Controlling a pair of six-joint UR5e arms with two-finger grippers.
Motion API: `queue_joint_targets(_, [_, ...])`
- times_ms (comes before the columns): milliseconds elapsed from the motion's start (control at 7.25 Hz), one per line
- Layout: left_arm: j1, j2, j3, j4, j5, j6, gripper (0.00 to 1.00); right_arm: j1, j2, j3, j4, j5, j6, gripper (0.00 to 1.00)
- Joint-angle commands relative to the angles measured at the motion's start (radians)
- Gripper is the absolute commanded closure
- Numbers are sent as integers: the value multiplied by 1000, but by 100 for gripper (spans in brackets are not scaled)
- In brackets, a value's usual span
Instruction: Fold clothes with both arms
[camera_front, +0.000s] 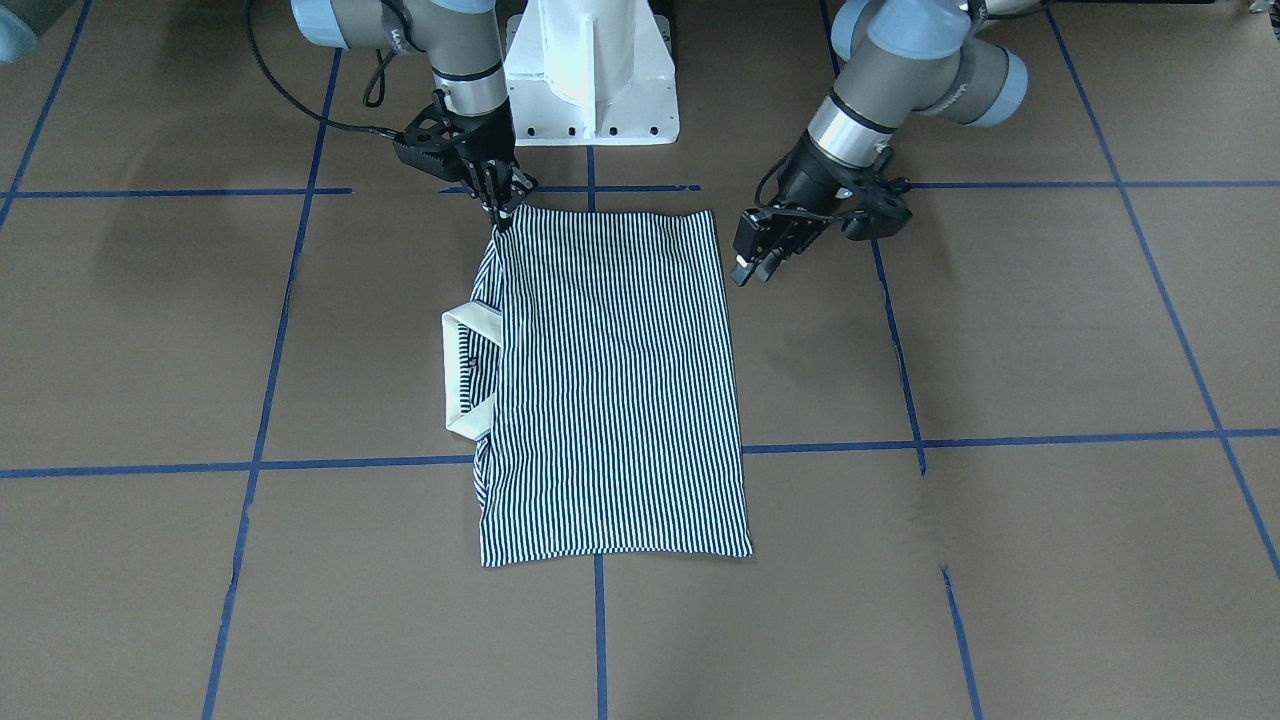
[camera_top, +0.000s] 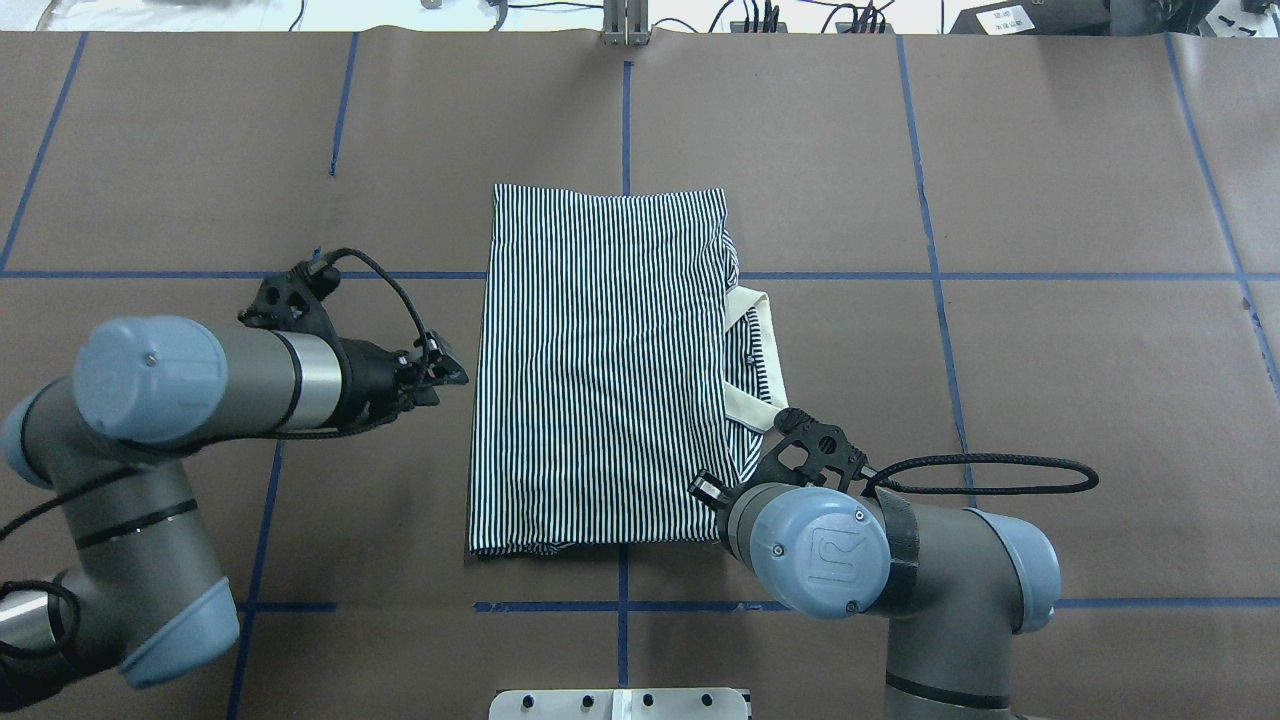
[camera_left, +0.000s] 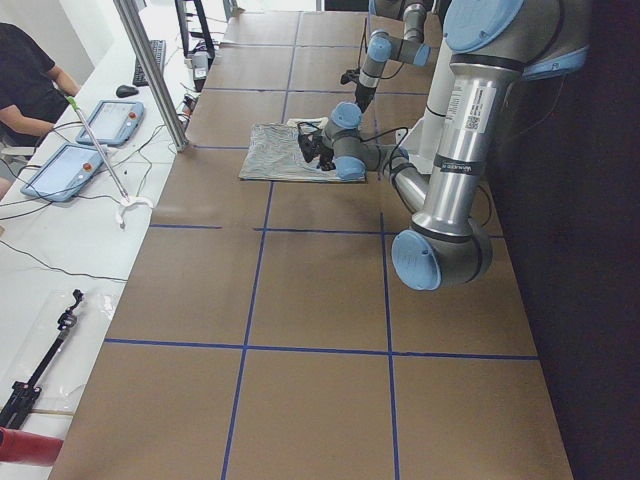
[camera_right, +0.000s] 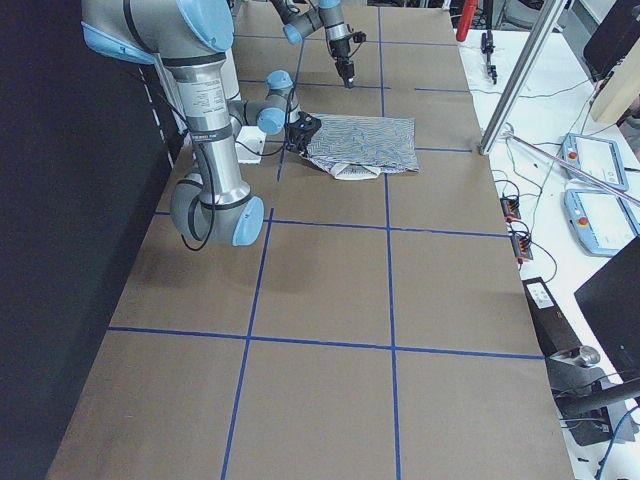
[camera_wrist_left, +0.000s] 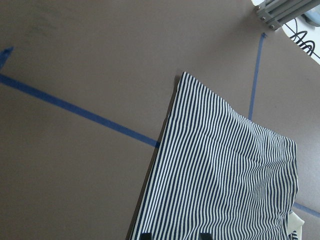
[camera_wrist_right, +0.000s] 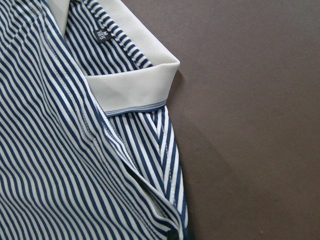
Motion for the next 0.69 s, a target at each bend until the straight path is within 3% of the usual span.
queue_joint_targets(0, [133, 1, -2, 74, 69, -64, 51, 0, -1, 2, 0, 2, -1, 100])
queue_joint_targets(552, [186, -5, -4, 165, 77, -67, 51, -2, -1, 2, 0, 2, 1, 100])
